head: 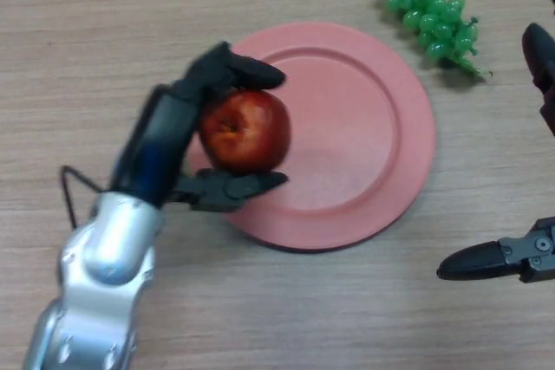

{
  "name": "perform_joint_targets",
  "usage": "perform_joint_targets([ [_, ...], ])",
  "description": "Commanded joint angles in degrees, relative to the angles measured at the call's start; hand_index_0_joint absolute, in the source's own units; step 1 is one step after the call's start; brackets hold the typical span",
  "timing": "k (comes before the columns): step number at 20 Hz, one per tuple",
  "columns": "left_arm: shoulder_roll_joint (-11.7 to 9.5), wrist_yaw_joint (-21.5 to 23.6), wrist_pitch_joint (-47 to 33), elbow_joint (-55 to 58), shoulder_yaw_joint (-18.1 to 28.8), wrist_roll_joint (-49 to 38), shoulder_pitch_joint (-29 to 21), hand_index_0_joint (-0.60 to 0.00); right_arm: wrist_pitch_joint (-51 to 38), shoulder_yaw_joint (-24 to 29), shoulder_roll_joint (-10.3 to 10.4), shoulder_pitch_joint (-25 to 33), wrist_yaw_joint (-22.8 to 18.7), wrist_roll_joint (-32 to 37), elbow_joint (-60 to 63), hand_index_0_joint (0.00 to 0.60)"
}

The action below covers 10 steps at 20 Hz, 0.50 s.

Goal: Pick up the red apple and place it on the plate

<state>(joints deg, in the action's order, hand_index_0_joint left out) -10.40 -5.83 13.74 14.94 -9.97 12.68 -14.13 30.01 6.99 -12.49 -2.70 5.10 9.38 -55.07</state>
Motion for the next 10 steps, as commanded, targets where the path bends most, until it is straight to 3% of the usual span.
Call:
perform_joint_targets([
  [1,-0.50,3.39,-4.20,-1.04,-1.28,-1.74,-5.87,-0.600,-5.30,3.13,-0.61,-0.12,-0.64,3.26,-3.97,0.000],
  [4,-0.49,4.23,-6.10,-6.96,-2.93,-0.13,-9.95,-0.600,-5.54,6.46,-0.60,-0.68,0.35,5.67,-4.52,0.000],
  [5,-0.49,3.70,-11.21,-10.59,-3.35,0.54,-10.69,-0.600,-5.15,6.98,-0.73,-0.78,0.36,5.88,-4.70,0.000],
  [6,-0.49,3.57,-11.69,-11.15,-3.41,0.63,-10.82,-0.500,-5.06,6.99,-0.77,-0.78,0.31,5.90,-4.72,0.000],
  [9,-0.49,2.72,-14.52,-16.40,-3.50,-0.31,-12.07,-0.100,-4.21,6.95,-1.64,-0.86,-0.79,6.52,-4.87,0.000],
  [10,-0.49,3.00,-15.57,-18.99,-3.22,-0.93,-12.84,-0.003,-3.70,7.10,-2.38,-0.77,-1.93,7.52,-4.92,0.000],
])
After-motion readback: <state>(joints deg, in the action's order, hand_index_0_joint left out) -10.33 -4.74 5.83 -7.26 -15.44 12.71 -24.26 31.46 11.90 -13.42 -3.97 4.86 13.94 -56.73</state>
